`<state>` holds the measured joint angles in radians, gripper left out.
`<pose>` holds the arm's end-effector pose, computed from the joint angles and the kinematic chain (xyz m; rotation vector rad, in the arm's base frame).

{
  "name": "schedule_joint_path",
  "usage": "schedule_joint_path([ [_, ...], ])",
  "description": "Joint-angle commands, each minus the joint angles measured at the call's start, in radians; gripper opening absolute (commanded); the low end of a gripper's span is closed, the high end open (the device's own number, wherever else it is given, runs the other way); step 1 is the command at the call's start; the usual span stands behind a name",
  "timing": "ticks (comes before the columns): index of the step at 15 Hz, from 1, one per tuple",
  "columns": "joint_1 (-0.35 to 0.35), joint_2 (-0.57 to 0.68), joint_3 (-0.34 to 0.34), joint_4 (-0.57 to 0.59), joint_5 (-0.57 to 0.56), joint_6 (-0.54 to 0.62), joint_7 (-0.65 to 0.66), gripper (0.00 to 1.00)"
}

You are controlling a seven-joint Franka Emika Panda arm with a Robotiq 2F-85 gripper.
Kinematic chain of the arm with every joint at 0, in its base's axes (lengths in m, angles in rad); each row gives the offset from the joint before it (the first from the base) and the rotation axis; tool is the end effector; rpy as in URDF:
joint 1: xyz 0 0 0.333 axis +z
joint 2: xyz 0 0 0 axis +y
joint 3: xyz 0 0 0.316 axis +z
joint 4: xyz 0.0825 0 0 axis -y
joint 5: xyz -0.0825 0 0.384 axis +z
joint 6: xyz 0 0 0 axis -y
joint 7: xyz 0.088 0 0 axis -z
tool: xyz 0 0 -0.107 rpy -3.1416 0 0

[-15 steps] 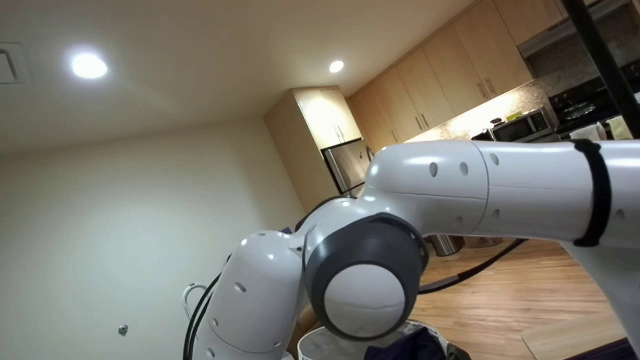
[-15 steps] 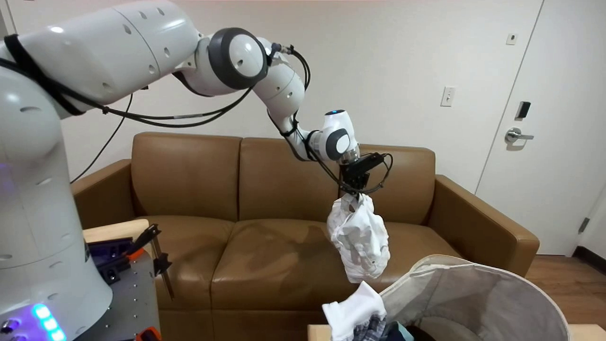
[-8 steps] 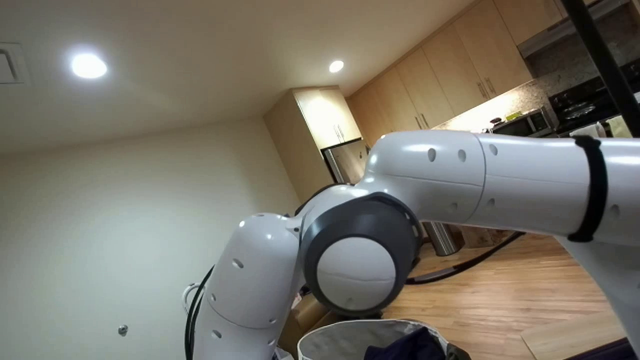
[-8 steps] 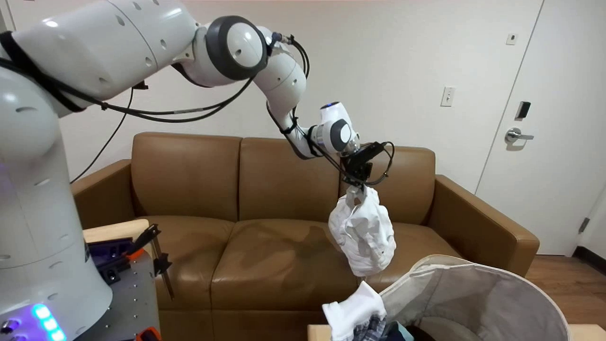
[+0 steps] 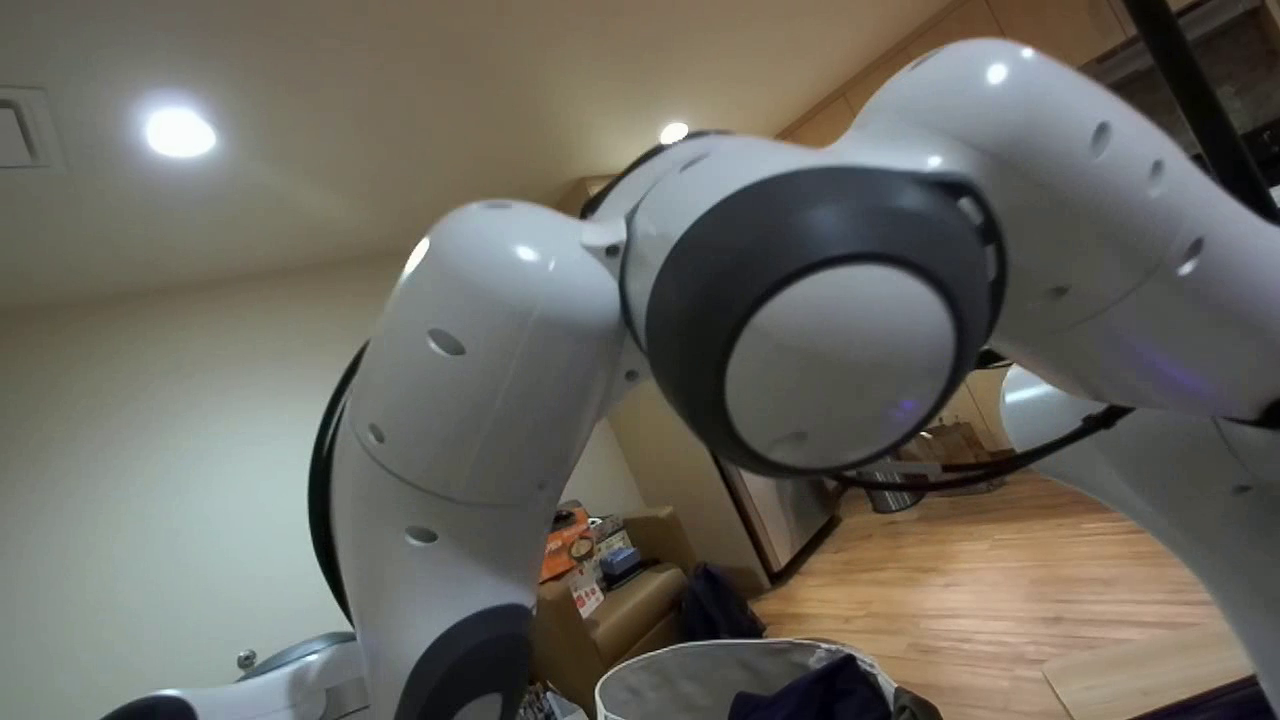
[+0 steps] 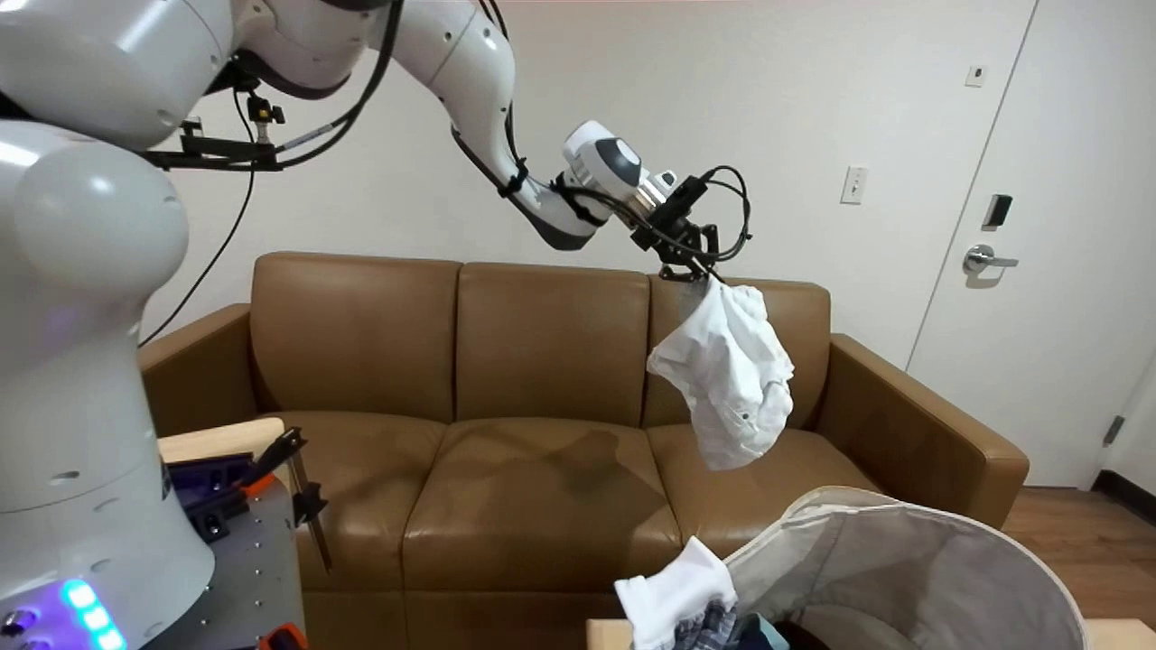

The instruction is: Move the white pair of shorts from the couch to the laundry bag

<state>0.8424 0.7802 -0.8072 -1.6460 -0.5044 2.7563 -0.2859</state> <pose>0.7068 0.1553 0.3091 1.9664 1.1631 0.4224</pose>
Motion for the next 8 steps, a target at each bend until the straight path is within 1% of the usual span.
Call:
schedule_joint_path([
  [1,0.014,-0.053,0.005,-0.033,-0.113,-0.042,0.109,0.06],
  [2,0.053,-0.07,-0.024,-0.067,-0.116,-0.052,0.133,0.06],
  [3,0.069,-0.081,-0.033,-0.087,-0.116,-0.057,0.142,0.06],
  [7,0.07,-0.084,-0.036,-0.105,-0.115,-0.057,0.151,0.06],
  [8,0.048,-0.116,-0.004,-0.114,-0.08,-0.083,0.131,0.06],
])
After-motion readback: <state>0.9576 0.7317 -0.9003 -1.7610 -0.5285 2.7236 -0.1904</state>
